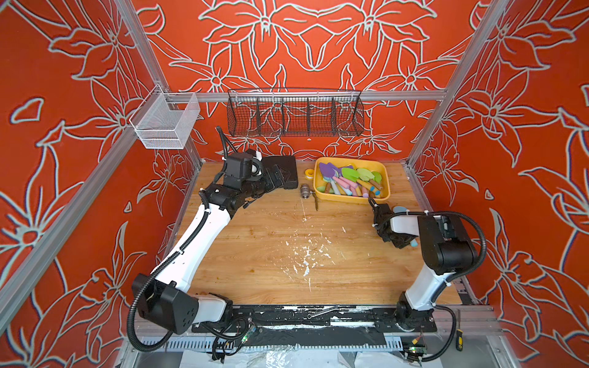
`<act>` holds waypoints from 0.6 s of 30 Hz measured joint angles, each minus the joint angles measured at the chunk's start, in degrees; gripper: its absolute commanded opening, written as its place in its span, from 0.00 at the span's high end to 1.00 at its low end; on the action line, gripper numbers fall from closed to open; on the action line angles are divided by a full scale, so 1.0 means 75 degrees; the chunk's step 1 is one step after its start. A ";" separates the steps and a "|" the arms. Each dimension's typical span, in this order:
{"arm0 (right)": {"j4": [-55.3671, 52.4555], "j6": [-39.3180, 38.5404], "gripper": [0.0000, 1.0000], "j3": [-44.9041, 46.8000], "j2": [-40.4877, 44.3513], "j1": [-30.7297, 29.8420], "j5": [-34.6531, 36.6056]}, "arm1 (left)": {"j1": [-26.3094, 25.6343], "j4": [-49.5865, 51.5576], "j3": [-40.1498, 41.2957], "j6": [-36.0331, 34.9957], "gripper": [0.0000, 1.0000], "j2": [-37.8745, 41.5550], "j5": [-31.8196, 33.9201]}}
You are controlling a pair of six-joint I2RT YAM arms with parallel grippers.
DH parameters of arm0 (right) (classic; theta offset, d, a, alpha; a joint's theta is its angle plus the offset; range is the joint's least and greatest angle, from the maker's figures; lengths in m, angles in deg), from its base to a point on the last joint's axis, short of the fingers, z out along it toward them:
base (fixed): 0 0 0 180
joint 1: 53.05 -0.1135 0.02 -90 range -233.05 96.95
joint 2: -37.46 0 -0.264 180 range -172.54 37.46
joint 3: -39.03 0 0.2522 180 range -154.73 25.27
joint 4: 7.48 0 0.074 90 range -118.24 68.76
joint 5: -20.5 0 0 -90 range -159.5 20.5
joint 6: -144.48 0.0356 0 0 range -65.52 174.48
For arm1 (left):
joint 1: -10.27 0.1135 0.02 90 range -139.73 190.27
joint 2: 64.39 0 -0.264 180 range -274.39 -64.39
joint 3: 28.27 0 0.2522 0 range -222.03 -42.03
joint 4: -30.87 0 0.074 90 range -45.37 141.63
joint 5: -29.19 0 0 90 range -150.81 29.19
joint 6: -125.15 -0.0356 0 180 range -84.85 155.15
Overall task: Take the shovel out of the storage box
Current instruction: Place the shovel at the center of the board, then pick up the shovel from the storage box.
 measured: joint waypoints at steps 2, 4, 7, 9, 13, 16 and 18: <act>-0.0262 0.0157 0.32 0.0000 0.0175 -0.0090 -0.0233 | 0.0000 0.0000 0.0032 0.0026 0.03 0.0000 0.0003; -0.0641 0.0402 0.24 -0.0009 0.0493 -0.0221 -0.0597 | 0.0000 0.0000 0.0090 0.0052 0.03 0.0003 0.0020; -0.1259 0.0734 0.13 -0.0125 0.1116 -0.0466 -0.1166 | -0.0003 0.0003 0.0201 0.0090 0.03 0.0006 0.0041; -0.1664 0.0895 0.10 -0.0332 0.1582 -0.0711 -0.1454 | -0.0003 0.0000 0.0277 0.0117 0.03 0.0015 0.0061; -0.2669 0.1276 0.09 -0.1230 0.2299 -0.1169 -0.2078 | -0.0003 -0.0003 0.0425 0.0213 0.03 0.0044 0.0119; -0.3442 0.1784 0.09 -0.2323 0.2725 -0.1230 -0.2903 | -0.0006 -0.0003 0.0443 0.0254 0.03 0.0052 0.0169; -0.3832 0.2122 0.10 -0.3089 0.3045 -0.1236 -0.3756 | -0.0038 0.0015 0.0423 0.0213 0.03 0.0085 0.0224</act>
